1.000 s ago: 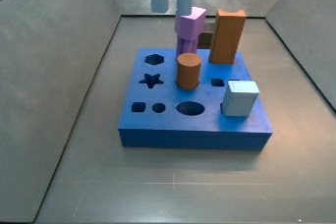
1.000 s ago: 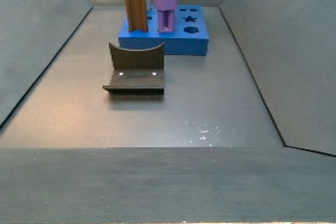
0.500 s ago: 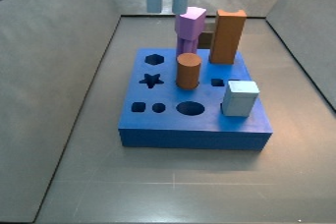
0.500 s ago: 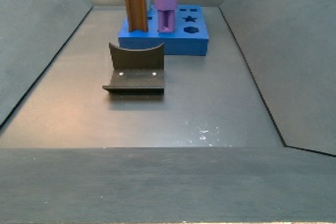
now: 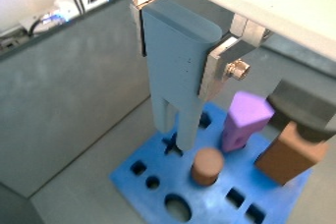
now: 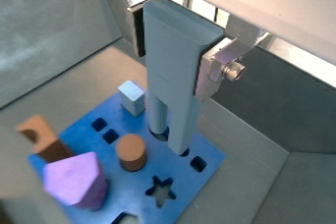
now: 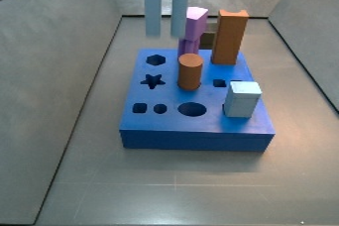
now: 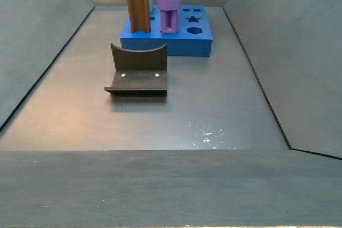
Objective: Pick up the square-circle object. Move up. Rotate the square-circle object. Move to above the board. Insert the square-circle object.
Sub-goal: Insert the square-circle object.
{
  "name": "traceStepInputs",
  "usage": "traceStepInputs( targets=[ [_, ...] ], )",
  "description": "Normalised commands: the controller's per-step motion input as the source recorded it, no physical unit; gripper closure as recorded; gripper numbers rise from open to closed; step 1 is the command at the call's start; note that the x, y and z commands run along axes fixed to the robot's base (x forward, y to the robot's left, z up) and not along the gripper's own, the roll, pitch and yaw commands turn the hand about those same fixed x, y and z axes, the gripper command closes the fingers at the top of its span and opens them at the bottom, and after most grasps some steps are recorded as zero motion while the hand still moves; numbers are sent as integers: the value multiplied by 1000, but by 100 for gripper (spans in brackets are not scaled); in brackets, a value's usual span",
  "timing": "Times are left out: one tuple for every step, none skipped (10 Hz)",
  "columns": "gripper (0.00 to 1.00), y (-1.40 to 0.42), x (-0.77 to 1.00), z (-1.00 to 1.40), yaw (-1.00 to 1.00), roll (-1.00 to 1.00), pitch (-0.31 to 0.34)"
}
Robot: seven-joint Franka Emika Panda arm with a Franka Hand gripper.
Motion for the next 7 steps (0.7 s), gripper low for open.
traceStepInputs(
  targets=[
    [100, -343, -34, -620, 106, -47, -274],
    [100, -246, -114, -757, 69, 0, -237],
    [100, -211, -106, -837, 43, 0, -209],
    [100, -217, -97, -826, 49, 0, -210],
    [100, -134, -83, -711, 29, 0, -241],
    [100, -63, -37, -471, 29, -73, -231],
    [100, 0, -34, -97, 11, -30, -131]
  ],
)
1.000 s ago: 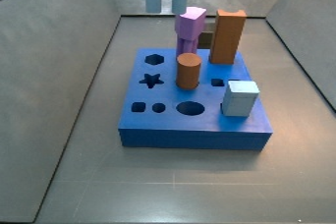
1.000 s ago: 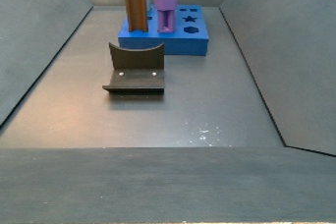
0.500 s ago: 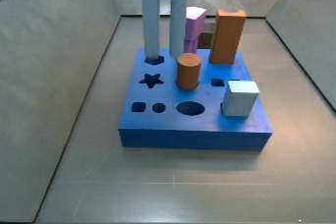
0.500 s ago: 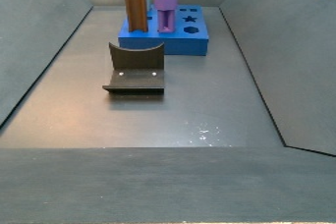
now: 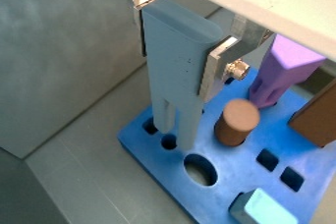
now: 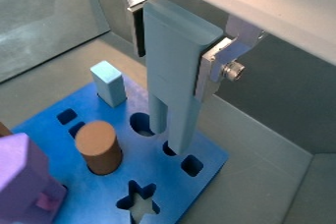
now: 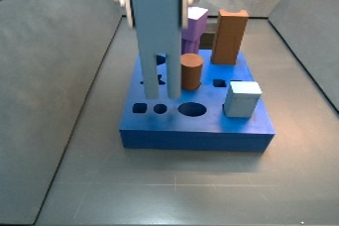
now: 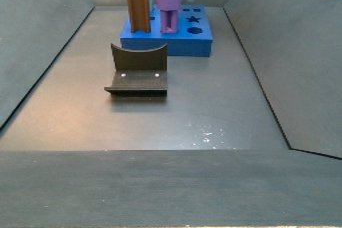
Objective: Pick up the square-circle object. Move up. Rotate the square-circle object. Move to above the board. Insert the square-circle object.
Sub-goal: Insert the square-circle object.
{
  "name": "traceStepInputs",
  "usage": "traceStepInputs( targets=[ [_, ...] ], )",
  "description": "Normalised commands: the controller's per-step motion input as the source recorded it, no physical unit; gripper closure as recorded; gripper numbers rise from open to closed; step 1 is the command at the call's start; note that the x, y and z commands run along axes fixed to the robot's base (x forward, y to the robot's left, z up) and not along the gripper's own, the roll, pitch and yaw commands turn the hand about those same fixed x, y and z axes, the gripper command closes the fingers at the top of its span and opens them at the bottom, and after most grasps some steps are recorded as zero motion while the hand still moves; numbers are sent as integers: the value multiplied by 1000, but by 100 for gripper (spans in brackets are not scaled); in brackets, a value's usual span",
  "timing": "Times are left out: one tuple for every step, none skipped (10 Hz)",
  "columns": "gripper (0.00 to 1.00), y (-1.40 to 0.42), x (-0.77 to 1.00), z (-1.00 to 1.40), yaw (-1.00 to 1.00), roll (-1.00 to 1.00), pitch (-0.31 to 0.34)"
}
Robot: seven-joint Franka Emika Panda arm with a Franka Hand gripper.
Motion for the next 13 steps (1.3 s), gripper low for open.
traceStepInputs(
  targets=[
    [100, 0, -43, -263, 57, -23, -174],
    [100, -34, -100, -486, 60, 0, -151],
    [100, 0, -251, -214, 77, 24, -86],
    [100, -100, -251, -83, 154, 177, 0],
    [100, -163, -160, -106, 157, 283, 19],
    [100, -194, -137, -131, 151, 301, 24],
    [100, -91, 0, -203, 60, 199, 27],
    [100, 0, 9, -203, 0, 149, 37],
    [100, 0, 0, -280, 0, 164, 27],
    [100, 0, 0, -400, 0, 151, 0],
    [100, 0, 0, -291, -26, 150, 53],
    [100, 29, 0, -234, -31, 136, 80],
    [100, 34, 0, -169, -9, 153, 96]
  ],
)
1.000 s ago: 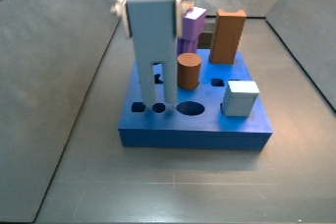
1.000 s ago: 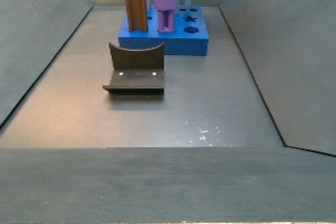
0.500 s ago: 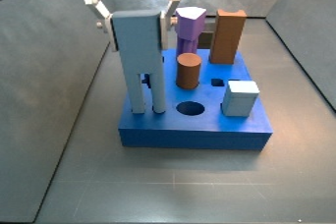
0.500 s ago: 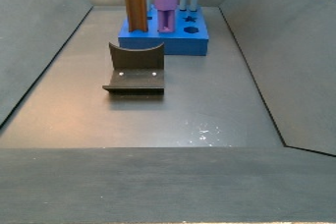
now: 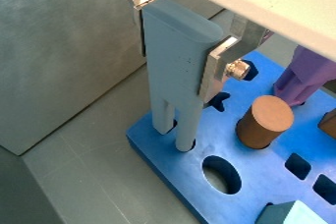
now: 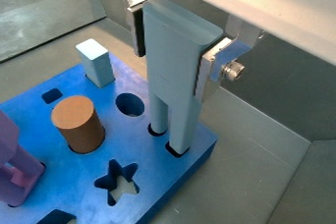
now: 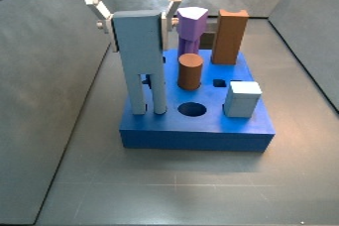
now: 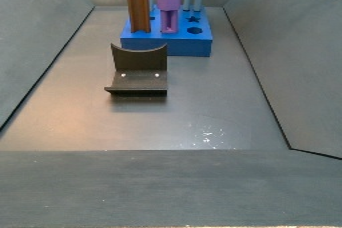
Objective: Pick up the square-circle object. Move up. Rotate the square-circle object. Move to above the board. Insert the square-circle object.
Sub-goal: Insert the square-circle object.
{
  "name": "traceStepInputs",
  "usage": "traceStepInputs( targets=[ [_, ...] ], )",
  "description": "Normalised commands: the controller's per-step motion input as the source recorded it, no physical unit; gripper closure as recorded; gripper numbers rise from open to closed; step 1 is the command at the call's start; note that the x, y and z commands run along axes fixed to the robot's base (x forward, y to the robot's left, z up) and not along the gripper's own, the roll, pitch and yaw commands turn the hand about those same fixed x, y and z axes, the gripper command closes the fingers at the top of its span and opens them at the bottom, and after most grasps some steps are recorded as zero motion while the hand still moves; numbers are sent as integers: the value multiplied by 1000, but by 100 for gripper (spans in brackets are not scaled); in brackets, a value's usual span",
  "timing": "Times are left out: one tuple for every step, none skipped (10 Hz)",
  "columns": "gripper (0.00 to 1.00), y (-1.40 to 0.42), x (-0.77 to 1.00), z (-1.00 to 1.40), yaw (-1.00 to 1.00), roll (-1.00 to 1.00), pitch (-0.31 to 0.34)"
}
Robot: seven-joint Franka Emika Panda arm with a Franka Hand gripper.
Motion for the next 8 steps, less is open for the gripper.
traceStepInputs(
  targets=[
    [100, 9, -51, -157, 0, 169, 76],
    [100, 14, -54, -157, 0, 176, 74],
    [100, 0, -34, -169, 0, 180, 73],
    [100, 0, -80, -243, 0, 210, 23],
    [100, 0, -74, -294, 0, 223, 7],
    [100, 0, -34, -277, 0, 216, 31],
    [100, 0, 0, -277, 6, 217, 13],
    [100, 0, 89, -271, 211, 220, 0]
  ],
)
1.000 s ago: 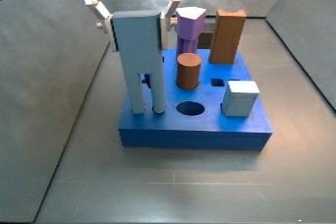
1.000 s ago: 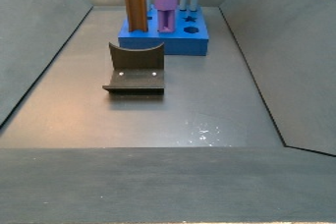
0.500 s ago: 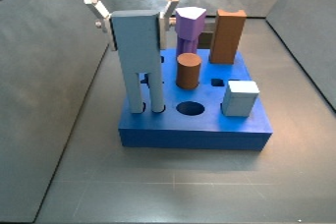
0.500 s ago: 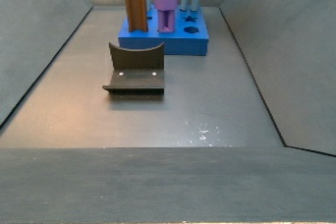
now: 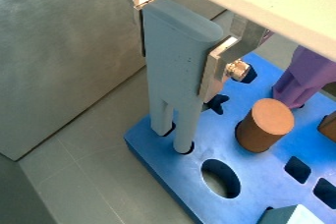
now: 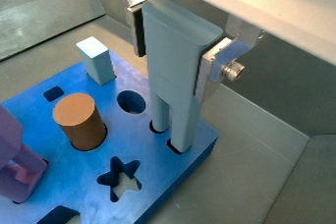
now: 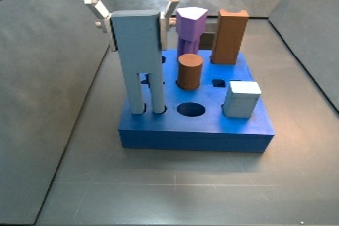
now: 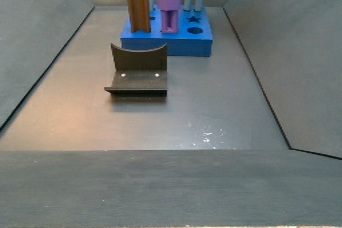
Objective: Pick up the square-circle object. Move up. Rotate the square-circle object. Move to above the board. Insert the square-circle object.
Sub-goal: Insert the square-circle object.
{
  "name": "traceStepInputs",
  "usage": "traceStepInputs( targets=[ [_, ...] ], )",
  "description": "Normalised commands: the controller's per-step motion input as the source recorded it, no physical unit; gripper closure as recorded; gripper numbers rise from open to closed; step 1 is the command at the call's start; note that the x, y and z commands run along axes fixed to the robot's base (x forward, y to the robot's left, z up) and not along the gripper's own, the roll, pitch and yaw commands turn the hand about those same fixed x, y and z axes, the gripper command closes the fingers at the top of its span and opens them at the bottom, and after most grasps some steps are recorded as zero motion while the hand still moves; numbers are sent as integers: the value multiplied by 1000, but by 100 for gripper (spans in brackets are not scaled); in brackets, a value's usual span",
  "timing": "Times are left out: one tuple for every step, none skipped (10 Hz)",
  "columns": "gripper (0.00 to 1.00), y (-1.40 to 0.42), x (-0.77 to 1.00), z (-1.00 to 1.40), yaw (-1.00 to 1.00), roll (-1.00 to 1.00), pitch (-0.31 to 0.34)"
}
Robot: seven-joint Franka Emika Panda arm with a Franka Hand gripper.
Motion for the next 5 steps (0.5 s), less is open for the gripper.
traceStepInputs(
  targets=[
    [100, 0, 137, -277, 131, 240, 49],
    [100, 0, 166, -340, 0, 253, 76],
    [100, -46, 203, -366, -20, 246, 66],
    [100, -69, 200, -409, -180, 186, 50],
    [100, -103, 111, -566, -211, 147, 0]
  ],
)
